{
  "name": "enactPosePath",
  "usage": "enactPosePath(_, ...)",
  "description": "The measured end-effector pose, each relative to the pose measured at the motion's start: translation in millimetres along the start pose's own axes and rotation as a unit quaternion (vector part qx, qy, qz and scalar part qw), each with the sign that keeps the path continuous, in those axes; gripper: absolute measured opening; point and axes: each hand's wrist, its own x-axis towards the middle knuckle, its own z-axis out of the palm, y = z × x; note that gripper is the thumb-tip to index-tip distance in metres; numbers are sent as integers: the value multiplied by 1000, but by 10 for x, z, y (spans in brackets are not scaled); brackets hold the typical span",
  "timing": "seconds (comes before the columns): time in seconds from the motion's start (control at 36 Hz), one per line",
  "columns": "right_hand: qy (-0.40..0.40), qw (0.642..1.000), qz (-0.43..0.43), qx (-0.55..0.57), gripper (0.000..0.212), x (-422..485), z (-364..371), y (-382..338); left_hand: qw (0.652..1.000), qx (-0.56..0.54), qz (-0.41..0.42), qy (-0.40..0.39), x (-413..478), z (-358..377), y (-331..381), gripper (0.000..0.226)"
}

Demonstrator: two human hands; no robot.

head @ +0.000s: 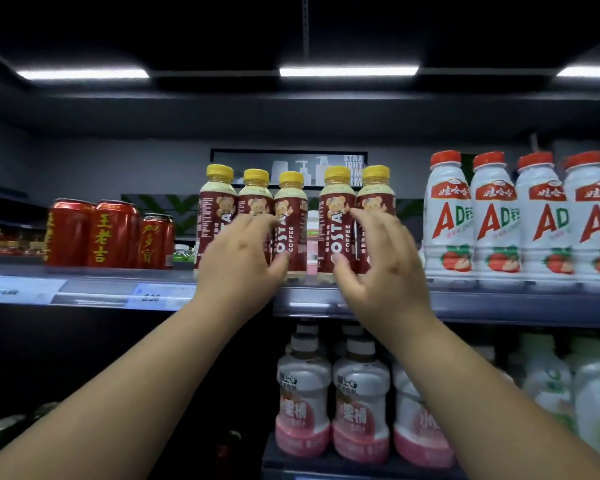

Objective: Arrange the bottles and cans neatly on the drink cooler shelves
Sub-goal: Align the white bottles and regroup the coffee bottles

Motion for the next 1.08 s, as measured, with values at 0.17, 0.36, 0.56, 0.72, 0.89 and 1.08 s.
enactPosePath(0.17,-165,982,66,68,65,132,312,-469,997,30,-56,48,92,-137,-399,59)
enactPosePath(0.36,-245,957,150,-38,76,290,691,-610,992,-26,-118,-23,167,-120,-652,100)
enactPosePath(0.56,-270,934,198,-123,85,401,878,-633,981,-115,-131,-84,125,-46,-772,104)
enactPosePath(0.72,-243,938,199,-147,88,367,937,-640,981,-117,-121,-100,147,-43,-835,102)
enactPosePath(0.89,-226,943,213,-119,89,357,907,-637,981,-124,-116,-89,135,-45,-840,99)
enactPosePath(1.08,-239,936,217,-138,90,385,935,-646,984,-110,-115,-82,129,-44,-838,102)
